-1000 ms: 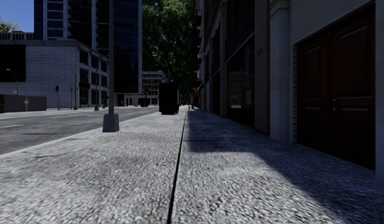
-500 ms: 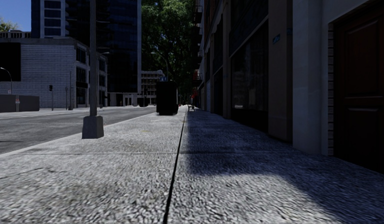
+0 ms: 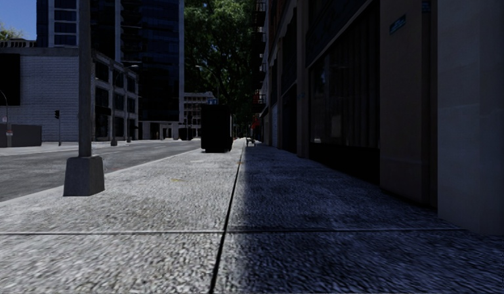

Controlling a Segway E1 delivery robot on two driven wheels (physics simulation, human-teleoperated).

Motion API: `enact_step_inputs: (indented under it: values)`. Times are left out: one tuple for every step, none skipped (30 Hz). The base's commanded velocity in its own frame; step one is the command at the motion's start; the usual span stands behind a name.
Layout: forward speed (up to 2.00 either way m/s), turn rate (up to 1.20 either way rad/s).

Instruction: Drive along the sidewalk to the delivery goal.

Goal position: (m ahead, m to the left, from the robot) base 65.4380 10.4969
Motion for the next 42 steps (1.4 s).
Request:
enact_step_inputs:
  values:
    - [2.00,0.00]
    - [2.00,0.00]
    - [2.00,0.00]
    - [2.00,0.00]
    - [2.00,0.00]
    - [2.00,0.00]
    - [2.00,0.00]
    - [2.00,0.00]
    - [2.00,0.00]
    - [2.00,0.00]
    - [2.00,0.00]
    - [2.00,0.00]
    - [2.00,0.00]
    - [2.00,0.00]
    - [2.00,0.00]
    - [2.00,0.00]
    - [2.00,0.00]
    - [2.00,0.00]
    - [2.00,0.00]
    - [2.00,0.00]
    - [2.00,0.00]
    - [2.00,0.00]
    - [2.00,0.00]
    - [2.00,0.00]
    - [2.00,0.00]
    - [2.00,0.00]
    - [2.00,0.00]
    - [2.00,0.00]
    - [2.00,0.00]
    - [2.00,0.00]
    - [2.00,0.00]
    - [2.00,0.00]
    - [2.00,0.00]
    - [2.00,0.00]
    - [2.00,0.00]
    - [2.00,0.00]
    - [2.00,0.00]
    - [2.00,0.00]
    - [2.00,0.00]
    - [2.00,0.00]
    - [2.00,0.00]
    - [2.00,0.00]
